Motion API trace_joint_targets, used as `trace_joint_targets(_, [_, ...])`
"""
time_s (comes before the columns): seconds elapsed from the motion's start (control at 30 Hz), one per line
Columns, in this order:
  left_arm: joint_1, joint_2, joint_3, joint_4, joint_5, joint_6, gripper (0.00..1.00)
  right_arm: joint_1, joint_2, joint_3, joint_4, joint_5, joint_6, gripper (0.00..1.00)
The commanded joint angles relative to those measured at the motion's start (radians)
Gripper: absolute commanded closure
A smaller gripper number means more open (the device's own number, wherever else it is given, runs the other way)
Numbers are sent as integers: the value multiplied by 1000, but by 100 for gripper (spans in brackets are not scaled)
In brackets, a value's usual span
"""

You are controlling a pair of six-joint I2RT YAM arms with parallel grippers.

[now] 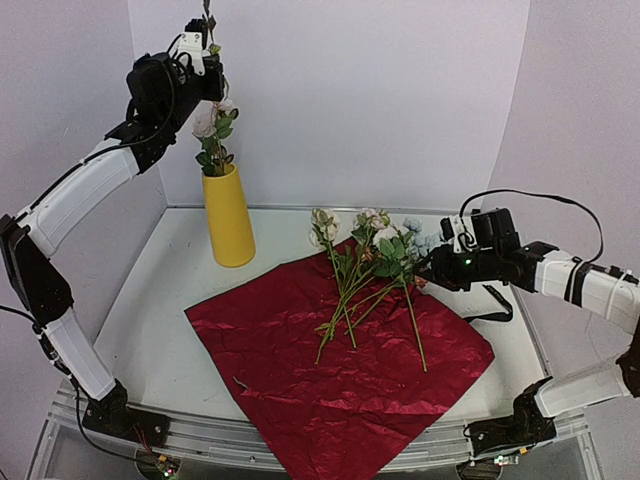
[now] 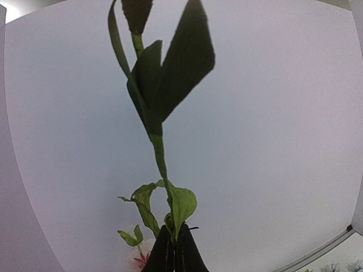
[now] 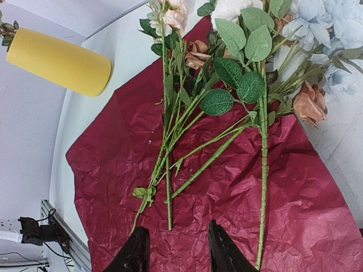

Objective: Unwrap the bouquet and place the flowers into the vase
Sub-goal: Insert the fake flower into the vase.

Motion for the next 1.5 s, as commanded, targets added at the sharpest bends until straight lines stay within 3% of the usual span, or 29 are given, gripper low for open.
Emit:
trace_joint_targets(0.0, [15, -29, -45, 42, -15, -38, 100, -1, 15, 41, 0, -10, -19, 64])
trace_joint_targets(0.37, [31, -15, -203, 56, -42, -71, 100, -1, 16, 38, 0, -17, -20, 64])
trace_joint_targets(0.53, [38, 25, -226, 53, -183, -156, 100, -2, 10, 34, -2, -18, -20, 64])
trace_joint_targets(0.7, [42, 32, -266, 52, -210, -210, 99, 0, 9, 43, -8, -15, -27, 64])
trace_joint_targets(0.8, [42, 31, -295, 52, -220, -227, 92, -1, 15, 49, -13, -13, -30, 64])
trace_joint_targets(0.97, [42, 24, -343, 42, -256, -271, 68, -1, 20, 50, -19, -17, -32, 63])
trace_joint_targets(1.47, [42, -60, -400, -33, -260, -367, 52, -1, 26, 37, -22, -25, -33, 63])
